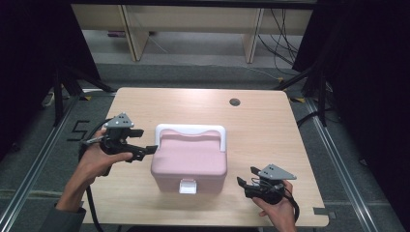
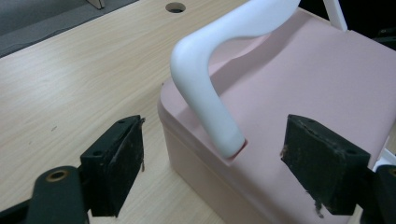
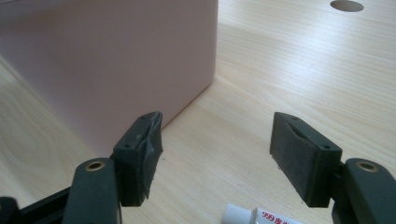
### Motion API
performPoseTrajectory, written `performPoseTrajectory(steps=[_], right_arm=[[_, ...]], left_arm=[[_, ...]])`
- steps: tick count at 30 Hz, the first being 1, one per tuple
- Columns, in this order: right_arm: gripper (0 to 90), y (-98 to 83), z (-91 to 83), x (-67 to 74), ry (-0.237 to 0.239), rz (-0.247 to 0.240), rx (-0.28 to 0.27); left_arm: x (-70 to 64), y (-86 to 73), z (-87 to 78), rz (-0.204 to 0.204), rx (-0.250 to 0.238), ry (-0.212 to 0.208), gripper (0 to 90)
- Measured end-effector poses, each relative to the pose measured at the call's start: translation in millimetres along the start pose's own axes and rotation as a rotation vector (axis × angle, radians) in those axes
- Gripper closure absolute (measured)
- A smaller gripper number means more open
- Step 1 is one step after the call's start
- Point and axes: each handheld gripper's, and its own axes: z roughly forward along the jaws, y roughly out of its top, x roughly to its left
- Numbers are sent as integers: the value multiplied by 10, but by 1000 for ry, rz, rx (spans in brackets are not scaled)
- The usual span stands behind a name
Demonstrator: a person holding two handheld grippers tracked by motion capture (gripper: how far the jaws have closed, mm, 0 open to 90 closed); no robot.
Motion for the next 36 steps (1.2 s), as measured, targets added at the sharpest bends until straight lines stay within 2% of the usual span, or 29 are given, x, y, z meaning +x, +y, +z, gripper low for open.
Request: performPoseTrajectory(steps=[1,2,4,6,11,14,15,16,20,21,22,23,25,26,30,32,33,34,35,36], right_arm=[[352,-4,-3,25,4,29,7],[352,-5,6,13,3,11,-1],[352,-9,5,15,3,19,2],[352,-6,1,-13,-4,-9,-2],[351,-8,3,-13,-4,-10,-2],[351,-11,11,29,12,30,12],[351,-7,21,-1,5,-18,0],[351,-11,23,6,3,-3,4],[351,-11,24,2,0,-4,10],[350,-12,20,9,6,11,20],[350,-12,19,2,-2,-3,11],[350,-16,31,3,10,-2,-2],[350,-11,24,16,2,-4,11],[351,-10,33,4,10,-17,10],[350,-9,26,2,4,-22,16],[349,-12,30,-6,9,-22,24],[349,-15,31,-1,8,-4,23],[349,-12,27,-18,-4,-23,15],[349,-14,23,-1,9,8,26],[349,-16,23,-11,7,-1,23]], left_arm=[[0,26,10,1,0,-6,200],[0,53,17,12,9,-5,200],[1,102,46,24,19,-4,200],[14,154,67,36,31,-3,205],[51,275,111,63,57,-16,211],[51,335,150,97,89,-30,213],[46,354,161,108,94,-26,211],[45,372,173,116,100,-32,210],[34,429,222,125,99,-30,201],[34,445,236,128,106,-33,200],[31,461,255,130,109,-34,200],[26,479,274,131,113,-32,198],[21,518,315,143,125,-54,195],[27,541,339,164,134,-54,195],[26,610,410,180,169,-62,203],[32,633,410,193,174,-80,209],[38,644,409,203,185,-82,222],[32,649,416,205,194,-75,231],[29,660,423,221,209,-77,241],[26,674,421,240,226,-75,259]])
